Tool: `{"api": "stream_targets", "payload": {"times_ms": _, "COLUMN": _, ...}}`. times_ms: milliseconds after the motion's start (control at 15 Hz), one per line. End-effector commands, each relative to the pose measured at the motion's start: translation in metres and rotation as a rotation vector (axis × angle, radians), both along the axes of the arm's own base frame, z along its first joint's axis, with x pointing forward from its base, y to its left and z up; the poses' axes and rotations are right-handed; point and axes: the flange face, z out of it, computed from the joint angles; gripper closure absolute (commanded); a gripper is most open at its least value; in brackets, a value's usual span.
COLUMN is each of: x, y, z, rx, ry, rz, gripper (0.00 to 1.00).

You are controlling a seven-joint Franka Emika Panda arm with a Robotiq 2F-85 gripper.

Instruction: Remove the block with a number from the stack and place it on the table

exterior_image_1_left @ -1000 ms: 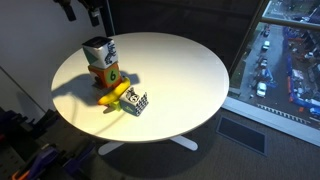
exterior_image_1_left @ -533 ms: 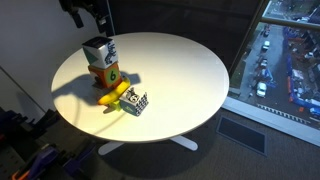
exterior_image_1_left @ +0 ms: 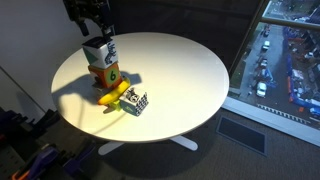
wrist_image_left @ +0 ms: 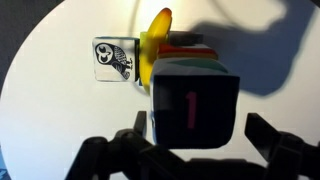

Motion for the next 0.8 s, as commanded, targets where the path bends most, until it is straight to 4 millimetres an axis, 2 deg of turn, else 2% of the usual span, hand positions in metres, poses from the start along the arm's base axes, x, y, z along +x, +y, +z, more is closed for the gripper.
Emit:
{"api": "stream_targets", "payload": {"times_ms": 0, "x": 0.002, "y": -0.003, "z": -0.006, "rx": -0.005, "ry": -0.008, "rz": -0.007, "gripper": 0.0}}
{"api": "stream_targets", "payload": {"times_ms": 467, "x": 0.002, "y": -0.008, "z": -0.019, "rx": -0.011, "ry": 0.017, "rz": -0.016, "gripper": 0.0}}
{"api": "stream_targets", "payload": {"times_ms": 533, "x": 0.001, "y": -0.008, "z": -0.02, "rx": -0.013, "ry": 0.02, "rz": -0.017, "gripper": 0.25}}
{"api": "stream_targets", "payload": {"times_ms": 600, "x": 0.001, "y": -0.008, "z": -0.021, "rx": -0.014, "ry": 0.024, "rz": -0.019, "gripper": 0.26}}
{"api": "stream_targets", "payload": {"times_ms": 733, "x": 0.001, "y": -0.008, "z": -0.021, "rx": -0.014, "ry": 0.028, "rz": -0.024, "gripper": 0.41}}
